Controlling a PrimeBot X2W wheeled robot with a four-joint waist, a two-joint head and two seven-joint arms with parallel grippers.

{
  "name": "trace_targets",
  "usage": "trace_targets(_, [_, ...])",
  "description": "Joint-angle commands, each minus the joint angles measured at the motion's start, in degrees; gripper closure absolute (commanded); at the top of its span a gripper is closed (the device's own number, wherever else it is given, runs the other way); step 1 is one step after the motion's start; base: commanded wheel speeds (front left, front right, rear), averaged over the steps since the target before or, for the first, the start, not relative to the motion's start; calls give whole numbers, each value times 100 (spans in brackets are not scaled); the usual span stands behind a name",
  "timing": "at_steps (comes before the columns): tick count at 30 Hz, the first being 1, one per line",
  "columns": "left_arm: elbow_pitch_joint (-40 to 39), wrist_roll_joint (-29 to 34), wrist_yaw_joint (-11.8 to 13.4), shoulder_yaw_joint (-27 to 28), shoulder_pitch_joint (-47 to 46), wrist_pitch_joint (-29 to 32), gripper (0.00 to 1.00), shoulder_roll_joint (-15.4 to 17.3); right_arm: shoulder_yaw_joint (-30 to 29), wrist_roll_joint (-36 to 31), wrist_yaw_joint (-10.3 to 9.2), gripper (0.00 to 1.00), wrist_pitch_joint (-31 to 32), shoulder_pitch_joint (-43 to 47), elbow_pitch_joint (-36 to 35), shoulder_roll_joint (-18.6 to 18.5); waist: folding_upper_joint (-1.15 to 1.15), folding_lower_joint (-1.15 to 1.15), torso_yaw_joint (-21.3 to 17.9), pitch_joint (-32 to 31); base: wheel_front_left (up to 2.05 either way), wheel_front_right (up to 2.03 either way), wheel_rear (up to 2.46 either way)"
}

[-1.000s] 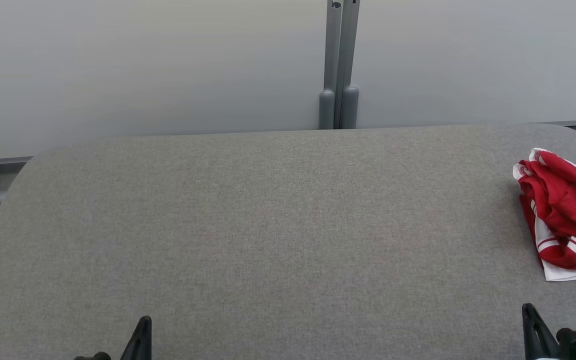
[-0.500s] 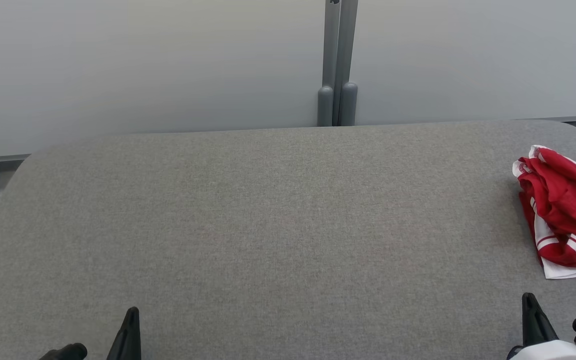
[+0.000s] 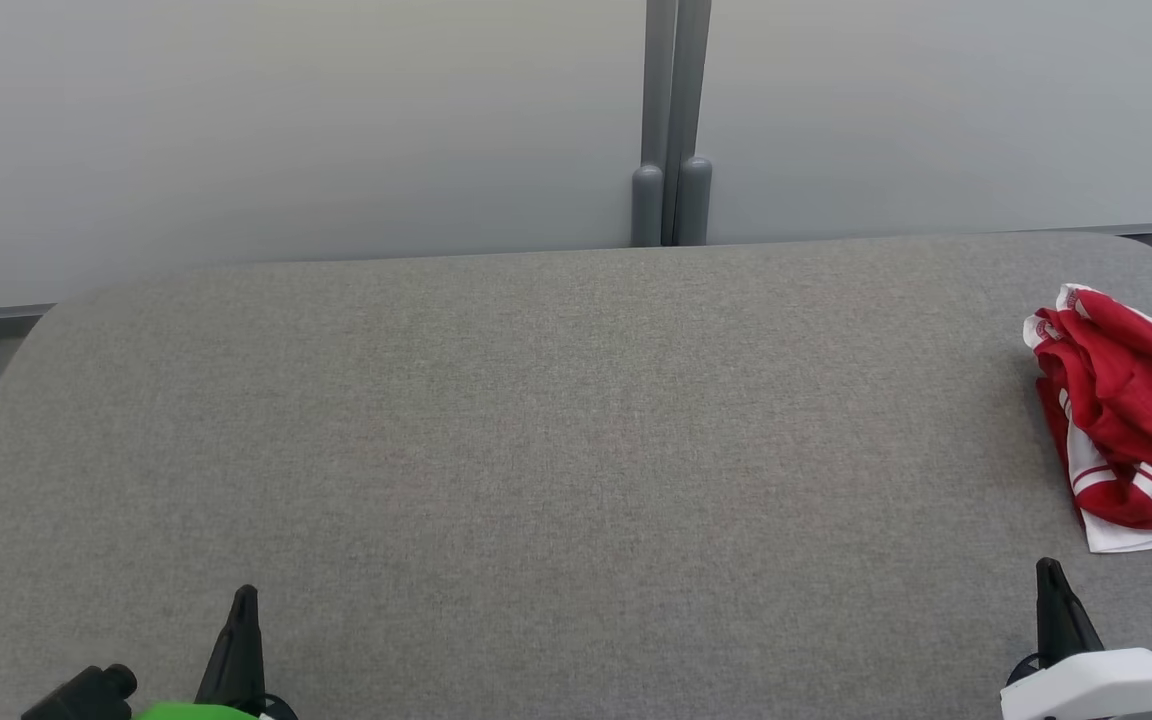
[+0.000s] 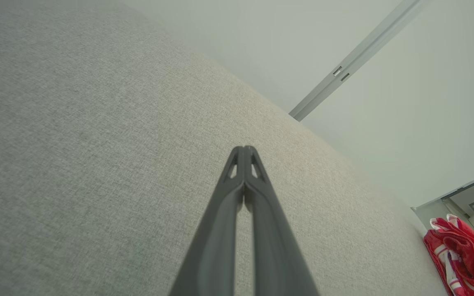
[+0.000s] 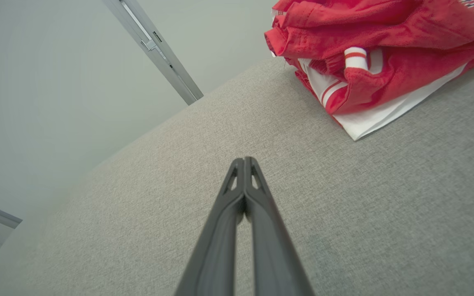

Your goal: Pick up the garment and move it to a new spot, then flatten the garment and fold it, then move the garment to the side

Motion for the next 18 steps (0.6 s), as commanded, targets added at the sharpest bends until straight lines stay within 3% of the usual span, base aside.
trace_targets(1, [-75,-177,0,48,-182,36,100,2,17,204,-2,100,35,-156,-91,-61,15,0,-2,4,0,0,0])
trace_targets(18, [-92,-1332,0,239,-442,358,100,-65,135,1708,-3,100,373,-409,-110,-83,24,0,-35,68,0,0,0])
